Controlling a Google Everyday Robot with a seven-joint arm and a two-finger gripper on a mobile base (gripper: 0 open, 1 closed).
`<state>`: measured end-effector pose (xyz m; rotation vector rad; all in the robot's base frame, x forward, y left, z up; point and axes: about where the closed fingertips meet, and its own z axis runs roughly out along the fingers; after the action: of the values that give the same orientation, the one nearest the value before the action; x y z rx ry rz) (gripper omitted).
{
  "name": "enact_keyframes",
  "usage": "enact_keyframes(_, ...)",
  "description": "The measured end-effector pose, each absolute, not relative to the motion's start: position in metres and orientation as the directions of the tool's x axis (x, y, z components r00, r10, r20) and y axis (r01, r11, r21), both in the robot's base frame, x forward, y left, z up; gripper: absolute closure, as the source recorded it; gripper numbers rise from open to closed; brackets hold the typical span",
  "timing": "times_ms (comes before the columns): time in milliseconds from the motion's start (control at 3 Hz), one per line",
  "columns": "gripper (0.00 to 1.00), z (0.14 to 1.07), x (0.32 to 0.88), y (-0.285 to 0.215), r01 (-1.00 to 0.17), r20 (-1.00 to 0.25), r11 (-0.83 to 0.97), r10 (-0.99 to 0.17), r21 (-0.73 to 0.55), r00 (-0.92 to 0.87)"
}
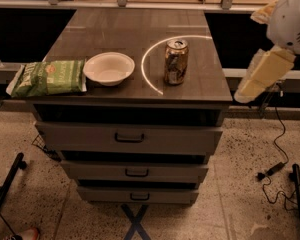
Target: Knock orange can over
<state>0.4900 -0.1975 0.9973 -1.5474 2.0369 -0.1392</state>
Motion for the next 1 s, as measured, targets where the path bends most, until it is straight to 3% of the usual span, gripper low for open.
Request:
enact_keyframes(667,0.00,1.024,0.572,-0.154,-0.782,-0.636,0.392,-0.772,-0.485,0.008)
enact_keyframes(1000,0.00,1.012,0.617,-0.131,-0.782,-0.765,0.459,-0.643,-0.420,0.034)
